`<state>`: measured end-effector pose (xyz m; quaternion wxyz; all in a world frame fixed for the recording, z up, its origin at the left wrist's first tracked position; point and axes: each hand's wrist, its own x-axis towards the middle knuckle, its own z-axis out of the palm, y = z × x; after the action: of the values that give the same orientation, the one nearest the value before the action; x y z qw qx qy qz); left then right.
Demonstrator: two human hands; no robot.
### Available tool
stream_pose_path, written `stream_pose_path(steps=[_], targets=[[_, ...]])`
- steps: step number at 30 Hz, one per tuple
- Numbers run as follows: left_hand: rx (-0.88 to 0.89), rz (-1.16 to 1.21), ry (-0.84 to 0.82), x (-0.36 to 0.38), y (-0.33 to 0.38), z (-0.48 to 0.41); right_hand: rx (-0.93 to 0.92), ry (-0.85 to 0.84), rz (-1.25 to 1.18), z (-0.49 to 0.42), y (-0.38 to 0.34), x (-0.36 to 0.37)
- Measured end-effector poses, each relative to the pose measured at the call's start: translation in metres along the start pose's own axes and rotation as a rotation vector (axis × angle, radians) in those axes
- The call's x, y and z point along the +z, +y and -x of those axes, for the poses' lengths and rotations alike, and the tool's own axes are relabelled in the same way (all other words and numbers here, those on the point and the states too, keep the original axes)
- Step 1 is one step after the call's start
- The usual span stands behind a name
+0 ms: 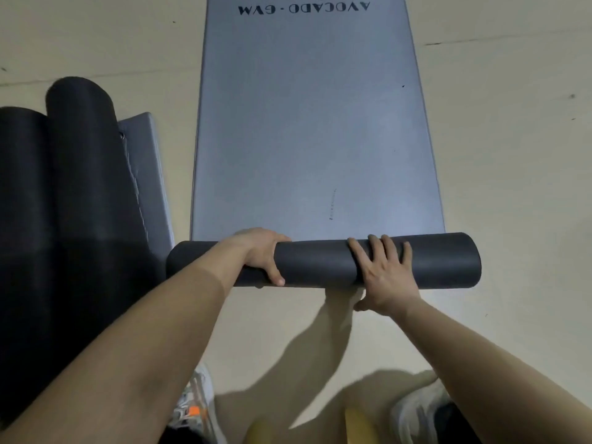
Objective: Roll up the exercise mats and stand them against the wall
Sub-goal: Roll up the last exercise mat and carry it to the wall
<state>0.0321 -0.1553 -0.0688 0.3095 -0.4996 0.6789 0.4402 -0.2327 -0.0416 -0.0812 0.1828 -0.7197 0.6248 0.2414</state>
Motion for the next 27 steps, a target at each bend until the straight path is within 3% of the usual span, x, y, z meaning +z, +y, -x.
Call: stream_pose_path(steps=[1,4,5,8,10,15,17,19,22,27], targets=[[-0.01,-0.02,0.116,0.01,-0.002,0.007,-0.005,-0.004,-0.036,-0.005,0.001,0.0],[0.015,-0.152,0.831,0.065,-0.005,0.023,-0.021,0.004,-0.15,-0.037,0.014,-0.019],[0.011,-0.204,0.923,0.079,-0.004,0.024,-0.034,-0.022,-0.184,-0.048,0.018,-0.03],[-0.118,-0.298,0.675,0.084,0.003,0.006,-0.037,0.042,-0.177,-0.06,0.024,-0.038],[-0.111,-0.277,0.66,0.057,-0.002,-0.015,-0.035,0.244,-0.055,-0.051,0.019,-0.023],[0.058,-0.125,0.631,-0.008,-0.021,-0.04,-0.057,0.278,0.101,-0.081,0.019,-0.021],[0.062,-0.308,0.713,-0.002,-0.018,-0.043,-0.064,0.306,0.104,-0.107,0.027,-0.036],[0.054,-0.455,0.733,0.0,-0.019,-0.051,-0.093,0.259,0.086,-0.12,0.032,-0.047],[0.047,-0.375,0.693,-0.021,-0.016,-0.053,-0.117,0.174,0.074,-0.129,0.037,-0.063],[0.031,-0.292,0.482,-0.006,-0.001,-0.022,-0.142,0.014,0.014,-0.09,0.028,-0.061]])
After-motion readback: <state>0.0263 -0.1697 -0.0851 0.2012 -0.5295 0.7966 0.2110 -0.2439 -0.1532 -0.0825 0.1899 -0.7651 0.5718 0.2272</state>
